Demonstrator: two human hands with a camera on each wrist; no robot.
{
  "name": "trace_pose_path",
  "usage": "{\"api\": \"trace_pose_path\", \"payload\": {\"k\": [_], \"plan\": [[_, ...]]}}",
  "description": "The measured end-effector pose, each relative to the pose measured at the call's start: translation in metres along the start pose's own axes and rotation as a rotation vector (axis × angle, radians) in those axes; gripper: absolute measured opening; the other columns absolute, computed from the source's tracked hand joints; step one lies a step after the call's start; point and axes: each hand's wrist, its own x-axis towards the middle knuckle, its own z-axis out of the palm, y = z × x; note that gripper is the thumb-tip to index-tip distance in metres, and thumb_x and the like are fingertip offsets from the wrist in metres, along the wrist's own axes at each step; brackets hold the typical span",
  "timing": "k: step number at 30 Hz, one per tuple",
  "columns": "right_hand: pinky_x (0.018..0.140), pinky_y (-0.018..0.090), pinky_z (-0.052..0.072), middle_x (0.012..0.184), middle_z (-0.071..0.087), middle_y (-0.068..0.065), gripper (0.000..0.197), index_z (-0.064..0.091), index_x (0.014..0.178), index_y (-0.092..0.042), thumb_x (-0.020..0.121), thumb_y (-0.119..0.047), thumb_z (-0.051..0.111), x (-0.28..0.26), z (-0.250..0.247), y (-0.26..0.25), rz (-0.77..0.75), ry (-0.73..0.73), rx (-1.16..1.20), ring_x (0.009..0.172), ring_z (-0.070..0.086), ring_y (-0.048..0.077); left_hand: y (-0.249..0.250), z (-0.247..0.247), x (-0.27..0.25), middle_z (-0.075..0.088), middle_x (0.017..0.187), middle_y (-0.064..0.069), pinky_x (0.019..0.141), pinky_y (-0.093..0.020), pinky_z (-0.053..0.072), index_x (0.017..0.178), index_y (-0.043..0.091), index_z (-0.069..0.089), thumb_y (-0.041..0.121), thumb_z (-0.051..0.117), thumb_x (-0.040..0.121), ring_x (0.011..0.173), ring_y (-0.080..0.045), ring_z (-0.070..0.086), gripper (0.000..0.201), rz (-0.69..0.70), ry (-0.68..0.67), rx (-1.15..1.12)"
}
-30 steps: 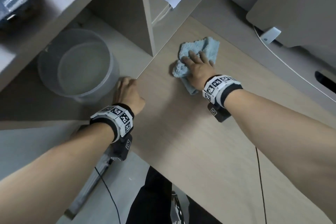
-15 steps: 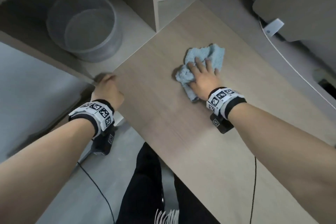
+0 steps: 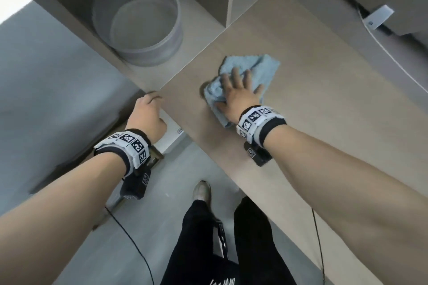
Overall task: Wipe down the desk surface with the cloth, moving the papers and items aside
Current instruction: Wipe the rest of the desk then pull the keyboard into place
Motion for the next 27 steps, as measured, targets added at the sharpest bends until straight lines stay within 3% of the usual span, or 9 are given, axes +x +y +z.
{"api": "trace_pose_path", "payload": {"k": [3, 6, 9, 12, 14, 18, 21, 24, 27], "plan": [[0.113, 0.070, -0.001, 0.166, -0.003, -0.003, 0.076, 0.017, 0.155, -0.032, 0.091, -0.025, 0.057, -0.020, 0.028, -0.064, -0.263, -0.100, -0.046, 0.151, -0.012, 0.030, -0.013, -0.002, -0.001, 0.037, 0.151, -0.006, 0.112, -0.036, 0.033, 0.139, 0.005, 0.047, -0.005, 0.048, 0.071, 0.136, -0.031, 0.035, 0.069, 0.047, -0.045, 0.045], [0.119, 0.059, 0.008, 0.165, 0.011, -0.005, 0.073, 0.032, 0.151, -0.032, 0.086, -0.014, 0.061, -0.024, 0.031, -0.056, -0.345, -0.073, 0.022, 0.152, 0.001, 0.024, -0.017, -0.003, 0.000, 0.034, 0.154, -0.006, 0.115, -0.033, 0.029, 0.141, 0.005, 0.046, -0.005, 0.048, 0.071, 0.139, -0.029, 0.034, 0.071, 0.078, -0.076, 0.036], [0.118, 0.055, 0.019, 0.165, 0.012, -0.002, 0.073, 0.031, 0.152, -0.028, 0.088, -0.026, 0.065, -0.009, 0.015, -0.018, -0.179, 0.049, 0.042, 0.152, 0.006, 0.026, -0.022, -0.005, -0.001, 0.032, 0.156, -0.003, 0.115, -0.034, 0.029, 0.142, 0.007, 0.045, -0.003, 0.046, 0.073, 0.140, -0.028, 0.032, 0.069, 0.075, -0.087, 0.015], [0.119, 0.056, 0.016, 0.165, 0.005, -0.003, 0.073, 0.022, 0.154, -0.029, 0.092, -0.029, 0.061, 0.011, -0.003, -0.015, -0.021, 0.066, 0.007, 0.152, 0.002, 0.027, -0.025, -0.007, -0.004, 0.031, 0.157, -0.003, 0.116, -0.033, 0.027, 0.142, 0.010, 0.045, -0.001, 0.046, 0.074, 0.141, -0.028, 0.031, 0.069, 0.051, -0.090, -0.023], [0.119, 0.058, 0.010, 0.165, 0.000, -0.003, 0.075, 0.017, 0.156, -0.029, 0.092, -0.028, 0.057, 0.019, -0.004, -0.041, -0.017, 0.043, -0.025, 0.151, -0.003, 0.028, -0.022, -0.009, -0.006, 0.030, 0.157, -0.004, 0.118, -0.032, 0.024, 0.143, 0.009, 0.044, -0.001, 0.046, 0.075, 0.142, -0.028, 0.029, 0.069, 0.052, -0.101, -0.025], [0.118, 0.062, 0.001, 0.166, -0.003, -0.003, 0.075, 0.012, 0.157, -0.028, 0.094, -0.036, 0.053, 0.002, 0.027, -0.101, -0.291, -0.023, -0.112, 0.151, -0.010, 0.029, -0.015, -0.016, -0.006, 0.035, 0.155, -0.006, 0.116, -0.031, 0.024, 0.142, 0.008, 0.046, 0.003, 0.048, 0.080, 0.141, -0.029, 0.031, 0.062, 0.047, -0.097, -0.019], [0.120, 0.056, -0.002, 0.165, -0.004, -0.007, 0.076, 0.015, 0.156, -0.032, 0.092, -0.027, 0.057, -0.018, 0.041, -0.090, -0.418, -0.088, -0.142, 0.151, -0.011, 0.024, -0.014, -0.016, -0.004, 0.037, 0.153, -0.007, 0.115, -0.034, 0.028, 0.138, 0.007, 0.049, 0.002, 0.048, 0.079, 0.138, -0.031, 0.035, 0.059, 0.039, -0.091, -0.028], [0.121, 0.053, 0.002, 0.165, 0.000, -0.010, 0.072, 0.016, 0.155, -0.036, 0.094, -0.040, 0.055, -0.019, 0.031, -0.043, -0.325, -0.015, -0.085, 0.152, -0.007, 0.023, -0.013, -0.015, -0.006, 0.035, 0.154, -0.008, 0.114, -0.033, 0.030, 0.138, 0.004, 0.048, -0.002, 0.045, 0.077, 0.138, -0.031, 0.035, 0.061, 0.023, -0.087, -0.036], [0.120, 0.056, 0.003, 0.165, -0.001, -0.008, 0.071, 0.016, 0.155, -0.036, 0.095, -0.038, 0.054, -0.003, 0.013, -0.019, -0.110, 0.042, 0.021, 0.152, -0.008, 0.025, -0.008, -0.013, -0.011, 0.031, 0.155, -0.006, 0.112, -0.034, 0.030, 0.140, 0.004, 0.044, -0.001, 0.044, 0.078, 0.138, -0.031, 0.032, 0.063, 0.000, -0.099, -0.034]]}}
